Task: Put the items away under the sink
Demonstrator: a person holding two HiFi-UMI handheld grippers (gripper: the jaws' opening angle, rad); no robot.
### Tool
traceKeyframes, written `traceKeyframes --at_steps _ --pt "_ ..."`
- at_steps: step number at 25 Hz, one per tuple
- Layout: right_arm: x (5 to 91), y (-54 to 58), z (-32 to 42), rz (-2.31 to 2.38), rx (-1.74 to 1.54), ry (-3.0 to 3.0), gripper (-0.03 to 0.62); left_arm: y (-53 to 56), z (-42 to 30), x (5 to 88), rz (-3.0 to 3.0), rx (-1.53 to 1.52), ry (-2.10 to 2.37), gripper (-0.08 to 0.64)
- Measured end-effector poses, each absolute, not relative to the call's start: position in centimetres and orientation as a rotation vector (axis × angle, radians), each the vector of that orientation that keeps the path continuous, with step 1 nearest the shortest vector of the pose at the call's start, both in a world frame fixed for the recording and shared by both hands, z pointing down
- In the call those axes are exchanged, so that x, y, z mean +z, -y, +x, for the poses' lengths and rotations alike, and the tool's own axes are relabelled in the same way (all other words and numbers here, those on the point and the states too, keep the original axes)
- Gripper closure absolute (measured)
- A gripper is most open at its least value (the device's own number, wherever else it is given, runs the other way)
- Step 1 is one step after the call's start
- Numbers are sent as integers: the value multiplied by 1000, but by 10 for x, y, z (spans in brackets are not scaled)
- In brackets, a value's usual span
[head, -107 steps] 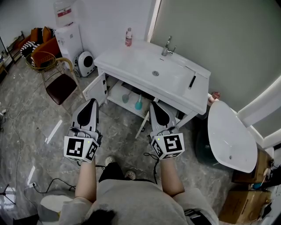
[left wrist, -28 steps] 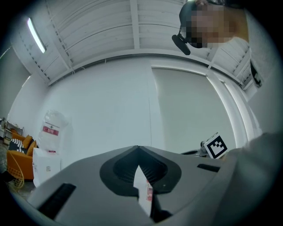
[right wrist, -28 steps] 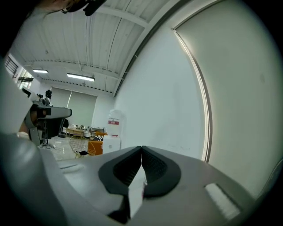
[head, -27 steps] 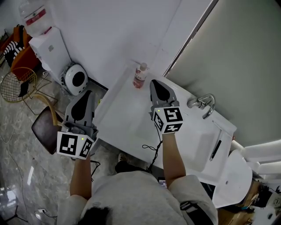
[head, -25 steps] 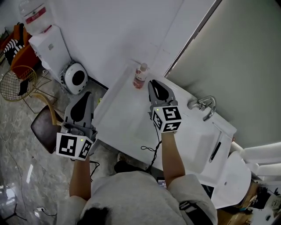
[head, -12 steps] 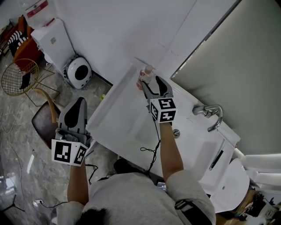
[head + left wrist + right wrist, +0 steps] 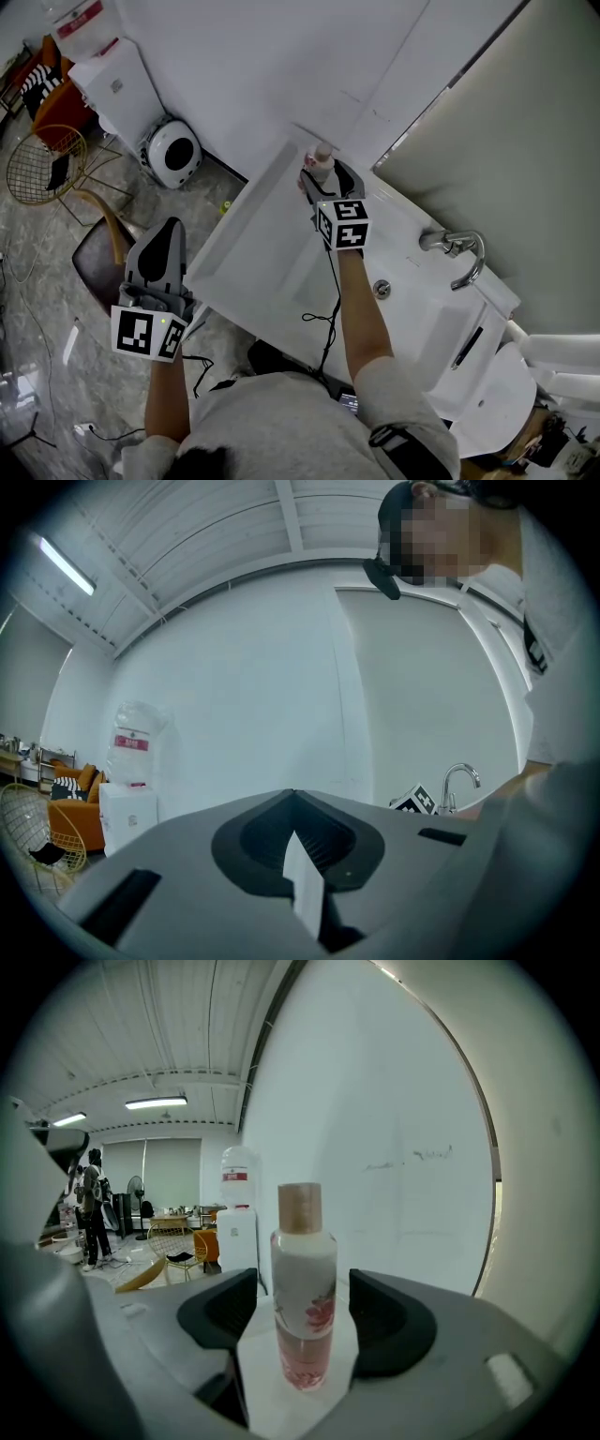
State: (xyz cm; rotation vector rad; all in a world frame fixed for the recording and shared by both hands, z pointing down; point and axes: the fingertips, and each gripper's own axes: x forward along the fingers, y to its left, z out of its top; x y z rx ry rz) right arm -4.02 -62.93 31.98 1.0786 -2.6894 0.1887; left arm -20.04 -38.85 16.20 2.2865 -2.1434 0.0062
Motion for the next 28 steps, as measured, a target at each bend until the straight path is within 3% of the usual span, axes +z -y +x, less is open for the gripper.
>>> traceKeyframes --at_steps 7,11,28 --pt "337 638 -45 1080 220 2685 287 387 -208 169 2256 37 2159 561" --pt "339 639 -46 1079 186 2685 351 386 -212 172 2245 43 2163 561" --pt "280 560 -51 1132 122 2761 360 346 -218 153 2310 -26 2144 561"
